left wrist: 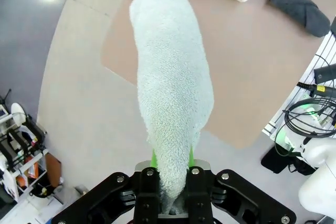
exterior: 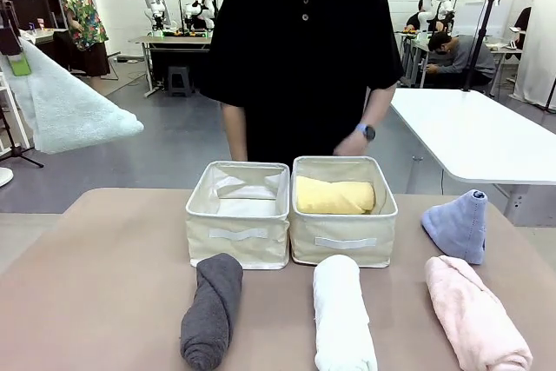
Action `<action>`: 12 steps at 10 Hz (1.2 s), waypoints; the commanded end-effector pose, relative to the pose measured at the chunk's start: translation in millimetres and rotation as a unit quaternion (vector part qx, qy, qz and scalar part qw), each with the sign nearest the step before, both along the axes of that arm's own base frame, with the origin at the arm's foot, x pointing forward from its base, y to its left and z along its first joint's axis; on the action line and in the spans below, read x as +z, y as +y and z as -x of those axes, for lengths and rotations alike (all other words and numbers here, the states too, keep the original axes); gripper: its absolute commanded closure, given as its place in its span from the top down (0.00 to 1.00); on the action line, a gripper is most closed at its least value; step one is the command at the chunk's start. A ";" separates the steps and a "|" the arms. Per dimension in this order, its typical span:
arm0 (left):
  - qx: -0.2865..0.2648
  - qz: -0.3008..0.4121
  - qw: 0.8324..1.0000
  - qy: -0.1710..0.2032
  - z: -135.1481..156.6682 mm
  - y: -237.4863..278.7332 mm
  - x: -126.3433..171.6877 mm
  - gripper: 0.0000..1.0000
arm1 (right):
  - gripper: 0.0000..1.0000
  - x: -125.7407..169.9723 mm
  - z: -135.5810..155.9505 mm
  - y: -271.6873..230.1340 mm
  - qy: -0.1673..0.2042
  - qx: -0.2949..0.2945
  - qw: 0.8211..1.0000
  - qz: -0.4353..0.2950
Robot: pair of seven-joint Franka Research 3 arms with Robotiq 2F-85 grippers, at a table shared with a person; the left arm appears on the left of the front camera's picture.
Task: Sort the towels based on their folding style.
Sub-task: Pick up one triangle-folded towel and place it in the left Fabric basket.
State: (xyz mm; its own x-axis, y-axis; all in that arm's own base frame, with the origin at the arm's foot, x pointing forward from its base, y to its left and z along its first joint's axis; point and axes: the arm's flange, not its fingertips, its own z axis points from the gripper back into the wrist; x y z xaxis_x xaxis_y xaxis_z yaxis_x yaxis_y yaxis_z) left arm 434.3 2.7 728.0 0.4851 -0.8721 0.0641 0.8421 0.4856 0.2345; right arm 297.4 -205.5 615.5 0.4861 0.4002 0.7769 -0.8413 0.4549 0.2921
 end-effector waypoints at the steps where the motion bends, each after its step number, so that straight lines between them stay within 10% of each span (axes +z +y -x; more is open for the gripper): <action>1: -0.086 0.022 0.996 -0.007 10.5 -23.6 11.7 0.16 | 1.00 1.7 -0.7 -0.1 -0.011 0.004 1.000 -0.013; 9: -0.274 0.028 0.960 0.043 -32.9 -152.2 -26.0 0.16 | 1.00 1.7 -0.7 -0.1 -0.011 0.004 1.000 -0.013; 12: -0.208 -0.027 0.977 0.027 -31.0 -148.7 -20.7 0.16 | 1.00 1.7 -0.7 -0.1 -0.011 0.004 1.000 -0.013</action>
State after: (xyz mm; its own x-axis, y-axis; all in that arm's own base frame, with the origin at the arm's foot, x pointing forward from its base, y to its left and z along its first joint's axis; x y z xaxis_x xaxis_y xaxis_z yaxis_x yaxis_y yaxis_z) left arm 473.2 -158.0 686.8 0.0064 -0.9987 0.0514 0.9898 0.0137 0.1415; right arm 296.8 -205.6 616.0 0.4872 0.4011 0.7757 -0.8403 0.4571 0.2914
